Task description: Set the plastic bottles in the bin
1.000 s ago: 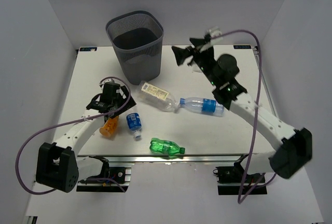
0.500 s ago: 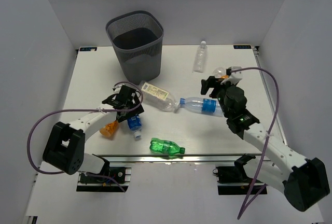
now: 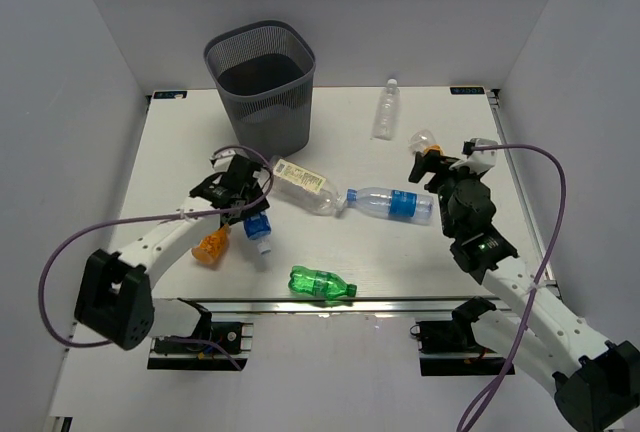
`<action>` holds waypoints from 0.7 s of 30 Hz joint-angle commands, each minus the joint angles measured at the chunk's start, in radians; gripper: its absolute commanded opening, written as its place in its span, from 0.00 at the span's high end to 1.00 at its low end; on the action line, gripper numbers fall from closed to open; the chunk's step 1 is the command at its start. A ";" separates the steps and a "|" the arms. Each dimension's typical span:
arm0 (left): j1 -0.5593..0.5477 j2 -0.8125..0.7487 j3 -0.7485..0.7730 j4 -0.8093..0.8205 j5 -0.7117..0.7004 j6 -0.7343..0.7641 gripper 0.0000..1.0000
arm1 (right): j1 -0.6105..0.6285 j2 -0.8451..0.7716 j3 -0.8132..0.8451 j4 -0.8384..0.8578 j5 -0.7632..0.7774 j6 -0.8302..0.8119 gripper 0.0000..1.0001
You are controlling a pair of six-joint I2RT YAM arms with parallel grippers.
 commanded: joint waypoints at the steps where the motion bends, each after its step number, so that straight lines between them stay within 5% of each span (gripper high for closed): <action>1: -0.003 -0.134 0.104 -0.079 -0.116 -0.027 0.68 | -0.004 -0.014 0.013 0.001 0.057 -0.080 0.11; 7: -0.003 -0.159 0.484 -0.233 -0.401 0.022 0.73 | -0.004 0.026 0.033 -0.010 0.037 -0.150 0.11; 10: -0.003 -0.107 0.653 -0.167 -0.443 0.119 0.74 | -0.004 0.050 0.044 -0.024 0.019 -0.167 0.11; 21: 0.076 0.387 1.258 0.042 -0.351 0.401 0.62 | -0.004 0.081 0.115 -0.133 -0.384 -0.223 0.11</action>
